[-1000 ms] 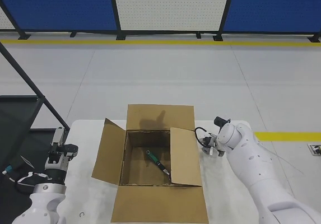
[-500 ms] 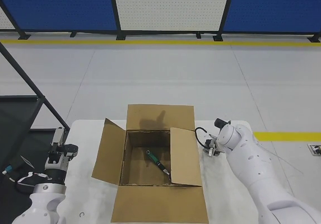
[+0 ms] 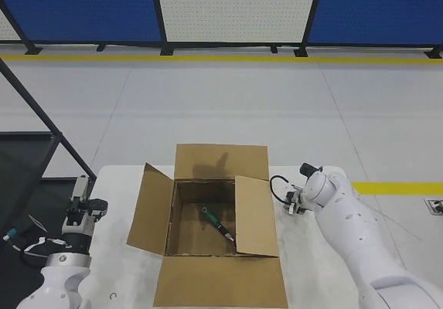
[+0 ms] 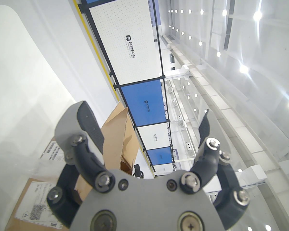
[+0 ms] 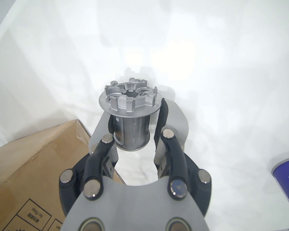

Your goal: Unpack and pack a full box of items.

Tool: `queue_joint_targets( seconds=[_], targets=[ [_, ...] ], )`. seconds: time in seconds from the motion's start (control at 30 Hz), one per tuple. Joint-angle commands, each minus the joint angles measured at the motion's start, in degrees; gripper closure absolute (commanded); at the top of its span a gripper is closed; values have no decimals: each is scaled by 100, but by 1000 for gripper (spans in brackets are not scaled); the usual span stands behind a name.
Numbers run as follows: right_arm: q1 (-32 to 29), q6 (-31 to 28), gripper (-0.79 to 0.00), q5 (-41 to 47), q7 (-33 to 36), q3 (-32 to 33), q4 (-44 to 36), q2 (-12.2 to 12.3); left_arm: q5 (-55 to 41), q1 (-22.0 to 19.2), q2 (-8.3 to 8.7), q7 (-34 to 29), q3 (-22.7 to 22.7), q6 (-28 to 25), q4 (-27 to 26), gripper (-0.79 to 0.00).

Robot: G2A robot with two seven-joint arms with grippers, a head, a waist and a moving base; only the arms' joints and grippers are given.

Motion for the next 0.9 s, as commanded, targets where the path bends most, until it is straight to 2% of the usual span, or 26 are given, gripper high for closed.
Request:
queue_joint_targets(
  seconds=[0.0,0.23,0.3,0.4,0.47,0.73,0.87],
  targets=[
    [-3,8,-157,9,-10,6,-26,13,0,0,0,0,0,0,0,-785],
    [-56,11,-139,49,-85,64,-190,96,0,0,0,0,0,0,0,-785],
    [-83,15,-86,43,-70,77,-248,124,0,0,0,0,0,0,0,-785],
    [-132,45,-65,34,-51,92,-342,160,0,0,0,0,0,0,0,-785],
    [-165,25,0,52,-18,113,-421,185,0,0,0,0,0,0,0,-785],
    [-373,-109,0,140,95,320,-846,370,0,0,0,0,0,0,0,-785],
    [-617,-296,0,230,157,524,-1337,510,0,0,0,0,0,0,0,-785]
  ],
)
